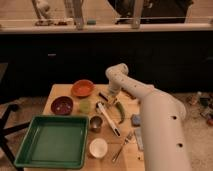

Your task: Place eraser in red bowl

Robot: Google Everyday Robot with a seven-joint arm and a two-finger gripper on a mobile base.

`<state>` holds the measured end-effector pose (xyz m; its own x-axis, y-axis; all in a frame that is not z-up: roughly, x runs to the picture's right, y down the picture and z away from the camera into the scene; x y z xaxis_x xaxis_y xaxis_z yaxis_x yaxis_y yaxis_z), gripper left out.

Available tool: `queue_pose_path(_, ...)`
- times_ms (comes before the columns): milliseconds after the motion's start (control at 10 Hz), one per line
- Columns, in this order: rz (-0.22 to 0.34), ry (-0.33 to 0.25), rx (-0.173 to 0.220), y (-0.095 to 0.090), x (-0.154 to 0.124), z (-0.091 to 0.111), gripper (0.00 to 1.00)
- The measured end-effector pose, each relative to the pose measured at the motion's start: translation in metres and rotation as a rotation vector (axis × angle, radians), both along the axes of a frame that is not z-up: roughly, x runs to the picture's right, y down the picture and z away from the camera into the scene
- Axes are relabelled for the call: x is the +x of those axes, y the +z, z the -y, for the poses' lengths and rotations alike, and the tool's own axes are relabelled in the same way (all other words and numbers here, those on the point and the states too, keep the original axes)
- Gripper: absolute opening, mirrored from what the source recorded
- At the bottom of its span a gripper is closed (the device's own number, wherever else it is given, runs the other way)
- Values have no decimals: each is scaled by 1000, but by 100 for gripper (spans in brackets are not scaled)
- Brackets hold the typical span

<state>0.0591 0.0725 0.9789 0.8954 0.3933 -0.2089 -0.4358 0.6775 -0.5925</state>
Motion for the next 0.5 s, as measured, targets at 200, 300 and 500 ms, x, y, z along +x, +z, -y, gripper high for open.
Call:
queue_pose_path(200,2,19,12,-3,2,4,0)
queue_pose_path(300,4,30,19,-5,3,7,0)
queue_pose_path(500,11,47,33,-9,4,12,0)
